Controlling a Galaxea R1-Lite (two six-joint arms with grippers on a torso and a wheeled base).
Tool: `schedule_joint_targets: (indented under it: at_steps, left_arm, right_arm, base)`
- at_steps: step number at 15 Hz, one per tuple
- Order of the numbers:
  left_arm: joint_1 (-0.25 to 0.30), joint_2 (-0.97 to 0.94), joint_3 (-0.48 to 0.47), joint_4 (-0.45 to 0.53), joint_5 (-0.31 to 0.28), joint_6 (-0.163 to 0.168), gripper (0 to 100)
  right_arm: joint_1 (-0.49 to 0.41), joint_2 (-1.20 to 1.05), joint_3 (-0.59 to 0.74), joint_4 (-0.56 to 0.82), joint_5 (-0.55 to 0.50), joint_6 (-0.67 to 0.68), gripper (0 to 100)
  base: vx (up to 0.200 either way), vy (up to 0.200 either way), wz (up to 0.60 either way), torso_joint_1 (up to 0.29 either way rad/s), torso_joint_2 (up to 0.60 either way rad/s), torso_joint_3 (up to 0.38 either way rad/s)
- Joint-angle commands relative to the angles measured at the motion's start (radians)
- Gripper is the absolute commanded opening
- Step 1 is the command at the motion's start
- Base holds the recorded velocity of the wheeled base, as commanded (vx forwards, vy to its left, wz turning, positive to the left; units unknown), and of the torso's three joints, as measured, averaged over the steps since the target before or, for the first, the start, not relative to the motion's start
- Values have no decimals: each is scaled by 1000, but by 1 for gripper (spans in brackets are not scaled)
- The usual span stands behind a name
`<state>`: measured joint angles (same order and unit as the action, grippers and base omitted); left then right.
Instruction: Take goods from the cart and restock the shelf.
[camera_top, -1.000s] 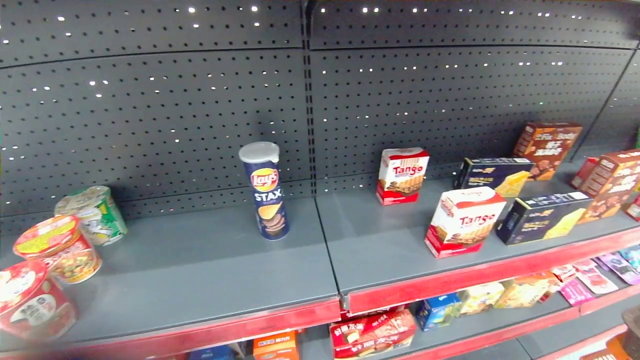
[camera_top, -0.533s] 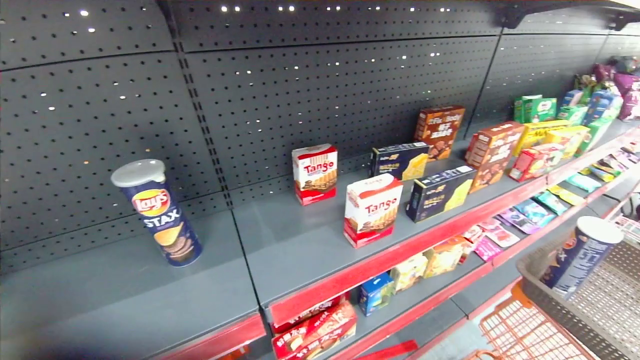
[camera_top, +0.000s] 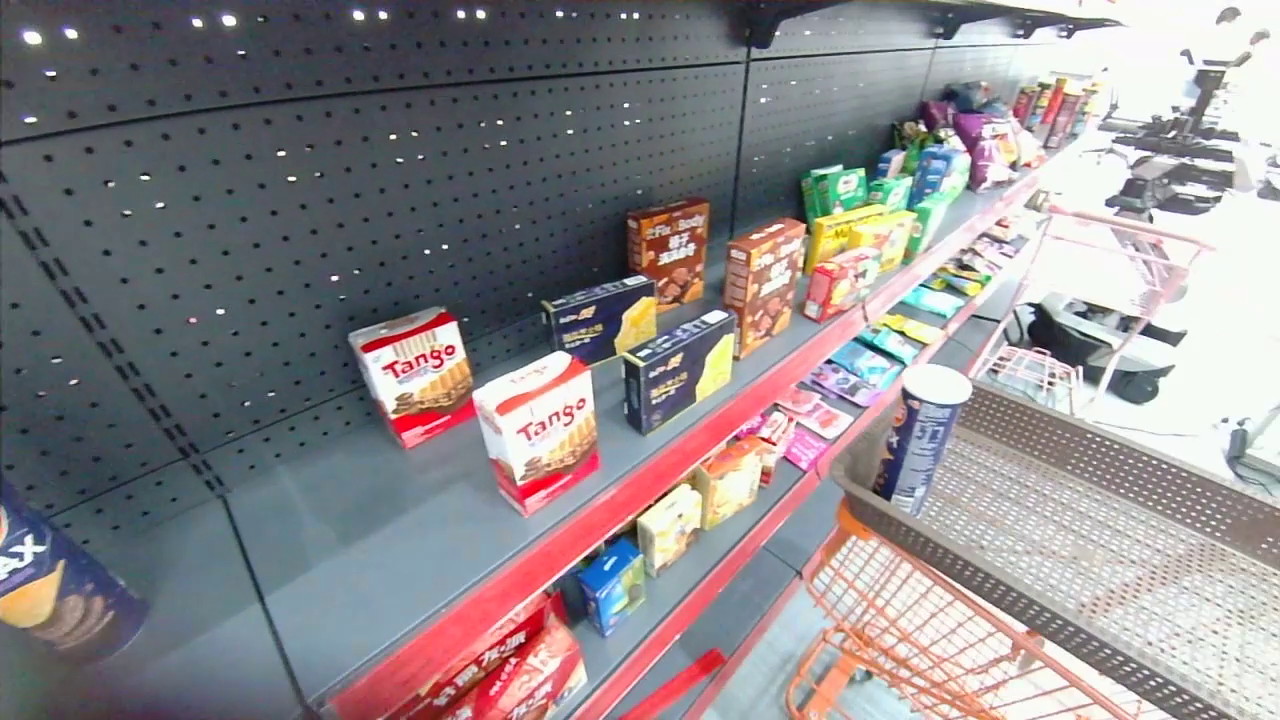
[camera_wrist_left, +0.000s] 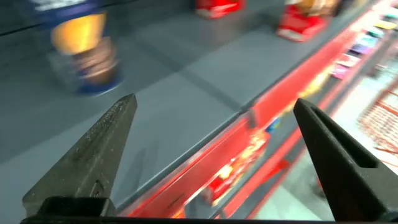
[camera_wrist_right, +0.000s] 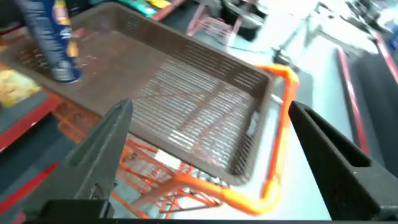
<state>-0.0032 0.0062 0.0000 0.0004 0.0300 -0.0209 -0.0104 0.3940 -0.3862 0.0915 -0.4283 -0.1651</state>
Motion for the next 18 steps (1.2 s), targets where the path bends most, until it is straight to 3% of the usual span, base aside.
schedule_joint_targets:
  at_steps: [1,6,8,9,10,12,14,15,18]
  left_arm:
    - [0,1,0,0,1,-1,100]
    - [0,1,0,0,1,-1,100]
    - [0,1,0,0,1,-1,100]
    - [0,1,0,0,1,-1,100]
    - [0,1,0,0,1,-1,100]
    - [0,1,0,0,1,-1,100]
    - [0,1,0,0,1,-1,100]
    - [0,1,0,0,1,-1,100]
    - [0,1,0,0,1,-1,100]
  right_arm:
    - [1,-3,1,-1,2,12,100]
    - [-3,22,18,-3,10,59,100]
    - [-22,174,35,-10,-40,187,100]
    - [-22,174,35,-10,-40,187,100]
    - [-23,348,35,-24,-144,309,100]
    - [-34,450,27,-35,-148,342,100]
    - [-37,491,23,-78,-60,306,100]
    - [-36,497,29,-127,52,271,100]
    - [-56,543,23,-231,181,182,100]
  base:
    - [0,0,0,0,0,0]
    - [0,0,0,0,0,0]
    - [0,0,0,0,0,0]
    - [0,0,0,0,0,0]
    - [0,0,0,0,0,0]
    - [0,0,0,0,0,0]
    - [0,0,0,0,0,0]
    - [0,0,0,0,0,0]
    - [0,0,0,0,0,0]
